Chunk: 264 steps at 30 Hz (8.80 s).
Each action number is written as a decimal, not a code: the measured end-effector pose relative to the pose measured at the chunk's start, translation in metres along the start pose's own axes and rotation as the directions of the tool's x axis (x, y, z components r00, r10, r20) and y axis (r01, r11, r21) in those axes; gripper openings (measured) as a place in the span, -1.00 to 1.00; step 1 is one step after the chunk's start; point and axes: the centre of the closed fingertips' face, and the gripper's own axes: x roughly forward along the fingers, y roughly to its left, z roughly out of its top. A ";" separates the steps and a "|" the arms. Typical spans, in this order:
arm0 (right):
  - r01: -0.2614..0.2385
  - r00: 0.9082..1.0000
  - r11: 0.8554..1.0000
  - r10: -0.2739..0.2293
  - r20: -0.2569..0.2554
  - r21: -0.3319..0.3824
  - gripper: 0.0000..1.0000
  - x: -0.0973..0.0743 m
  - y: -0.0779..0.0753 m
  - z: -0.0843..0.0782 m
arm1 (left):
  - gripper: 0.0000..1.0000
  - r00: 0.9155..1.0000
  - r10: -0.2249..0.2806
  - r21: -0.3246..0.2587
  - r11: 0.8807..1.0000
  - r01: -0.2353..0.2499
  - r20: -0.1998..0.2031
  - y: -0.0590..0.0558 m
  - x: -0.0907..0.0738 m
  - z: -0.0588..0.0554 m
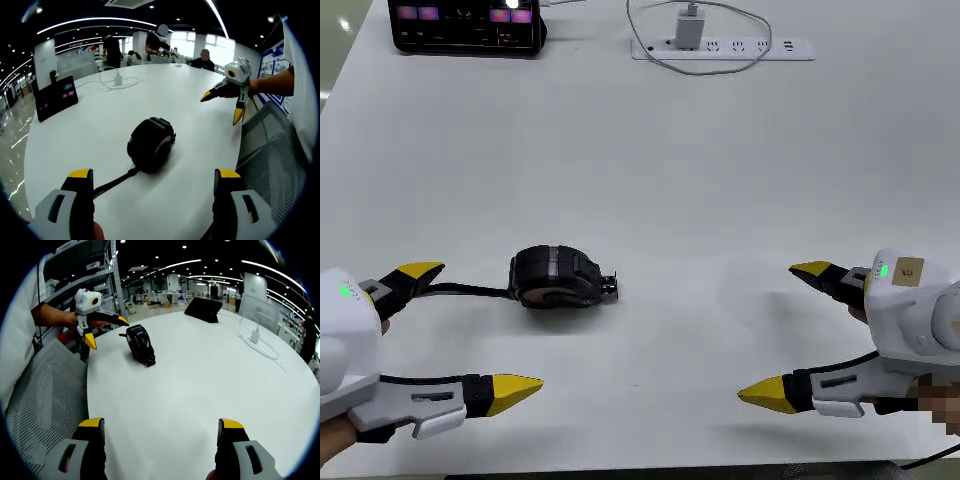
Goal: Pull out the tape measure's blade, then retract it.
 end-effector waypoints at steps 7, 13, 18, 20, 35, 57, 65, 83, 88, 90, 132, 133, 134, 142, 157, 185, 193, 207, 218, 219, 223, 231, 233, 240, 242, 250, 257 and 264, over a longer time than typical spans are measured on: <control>-0.014 1.000 1.000 0.014 0.002 -0.023 0.83 0.003 -0.004 0.009 | 0.94 1.000 -0.012 0.030 0.999 0.012 -0.004 0.001 0.004 0.005; -0.033 0.999 0.998 0.033 -0.004 -0.046 0.80 0.006 -0.004 0.015 | 0.93 1.000 -0.025 0.051 0.998 0.026 -0.008 0.003 0.007 0.010; -0.045 0.999 0.997 0.044 -0.008 -0.061 0.78 0.009 -0.005 0.018 | 0.92 1.000 -0.026 0.069 0.997 0.026 -0.011 0.005 0.009 0.013; -0.050 0.999 0.997 0.049 -0.009 -0.066 0.78 0.011 -0.005 0.019 | 0.91 0.999 -0.031 0.073 0.997 0.031 -0.012 0.005 0.010 0.014; -0.082 0.997 0.991 0.080 -0.023 -0.102 0.74 0.024 -0.009 0.027 | 0.79 0.997 -0.056 0.116 0.991 0.061 -0.046 0.008 0.018 0.016; -0.123 0.992 0.983 0.118 -0.040 -0.139 0.68 0.044 -0.007 0.039 | 0.60 0.988 -0.111 0.188 0.974 0.130 -0.108 0.008 0.032 0.019; -0.136 0.990 0.979 0.129 -0.050 -0.152 0.66 0.050 -0.006 0.042 | 0.51 0.981 -0.142 0.197 0.966 0.167 -0.133 0.007 0.038 0.016; -0.126 0.991 0.975 0.117 -0.062 -0.184 0.55 0.056 0.000 0.042 | 0.11 0.965 -0.170 0.262 0.940 0.219 -0.200 0.005 0.050 0.012; -0.127 0.991 0.975 0.119 -0.059 -0.183 0.54 0.056 0.001 0.042 | 0.01 0.959 -0.181 0.276 0.931 0.238 -0.217 0.004 0.053 0.011; -0.129 0.991 0.975 0.121 -0.058 -0.183 0.54 0.057 0.002 0.042 | -0.05 0.958 -0.181 0.292 0.925 0.243 -0.223 0.005 0.054 0.011; -0.140 0.990 0.976 0.136 -0.036 -0.168 0.46 0.057 0.001 0.043 | -0.50 0.933 -0.189 0.376 0.877 0.301 -0.306 0.011 0.059 0.010; -0.143 0.990 0.976 0.139 -0.033 -0.165 0.46 0.057 0.002 0.043 | -0.50 0.933 -0.189 0.376 0.876 0.301 -0.305 0.011 0.058 0.010; -0.147 0.989 0.976 0.144 -0.030 -0.162 0.46 0.058 0.002 0.044 | -0.50 0.934 -0.190 0.378 0.876 0.301 -0.304 0.011 0.058 0.010; -0.154 0.988 0.974 0.152 -0.022 -0.164 0.44 0.059 0.003 0.046 | -0.51 0.932 -0.187 0.412 0.857 0.310 -0.311 0.011 0.059 0.009; -0.175 0.984 0.973 0.178 0.009 -0.152 0.40 0.066 0.004 0.056 | -0.52 0.920 -0.185 0.448 0.829 0.335 -0.346 0.010 0.061 0.007; -0.223 0.972 0.955 0.234 0.031 -0.196 0.05 0.098 0.007 0.071 | -0.52 0.914 -0.199 0.437 0.829 0.349 -0.353 0.011 0.062 0.007; -0.244 0.966 0.944 0.258 0.034 -0.221 -0.07 0.108 0.013 0.075 | -0.52 0.913 -0.200 0.433 0.831 0.350 -0.354 0.011 0.061 0.007; -0.263 0.959 0.926 0.281 0.028 -0.270 -0.27 0.123 0.019 0.082 | -0.51 0.912 -0.196 0.433 0.830 0.350 -0.361 0.010 0.061 0.007; -0.281 0.954 0.918 0.299 0.022 -0.279 -0.42 0.129 0.023 0.083 | -0.51 0.912 -0.194 0.433 0.831 0.349 -0.362 0.011 0.061 0.007; -0.283 0.954 0.917 0.300 0.020 -0.280 -0.46 0.130 0.023 0.083 | -0.51 0.912 -0.194 0.432 0.832 0.349 -0.362 0.011 0.061 0.007; -0.289 0.952 0.913 0.307 0.018 -0.288 -0.52 0.132 0.025 0.082 | -0.51 0.912 -0.194 0.431 0.832 0.349 -0.362 0.011 0.061 0.007; -0.298 0.947 0.907 0.320 0.025 -0.298 -0.64 0.135 0.029 0.086 | -0.50 0.912 -0.193 0.432 0.832 0.348 -0.363 0.011 0.061 0.007; -0.300 0.947 0.905 0.321 0.024 -0.301 -0.66 0.136 0.029 0.086 | -0.51 0.911 -0.194 0.431 0.832 0.349 -0.364 0.011 0.061 0.007; -0.305 0.945 0.902 0.326 0.020 -0.305 -0.71 0.138 0.030 0.085 | -0.51 0.911 -0.193 0.428 0.834 0.348 -0.365 0.010 0.061 0.007; -0.304 0.945 0.901 0.326 0.020 -0.310 -0.71 0.139 0.029 0.085 | -0.51 0.911 -0.193 0.428 0.834 0.348 -0.365 0.010 0.061 0.007; -0.312 0.942 0.891 0.334 0.013 -0.330 -0.75 0.142 0.032 0.085 | -0.51 0.911 -0.192 0.434 0.831 0.349 -0.365 0.011 0.060 0.007; -0.317 0.941 0.890 0.338 0.010 -0.327 -0.78 0.142 0.032 0.085 | -0.52 0.911 -0.190 0.437 0.829 0.349 -0.366 0.011 0.059 0.007; -0.316 0.942 0.884 0.337 0.000 -0.344 -0.79 0.142 0.032 0.084 | -0.52 0.911 -0.195 0.432 0.831 0.350 -0.362 0.011 0.059 0.008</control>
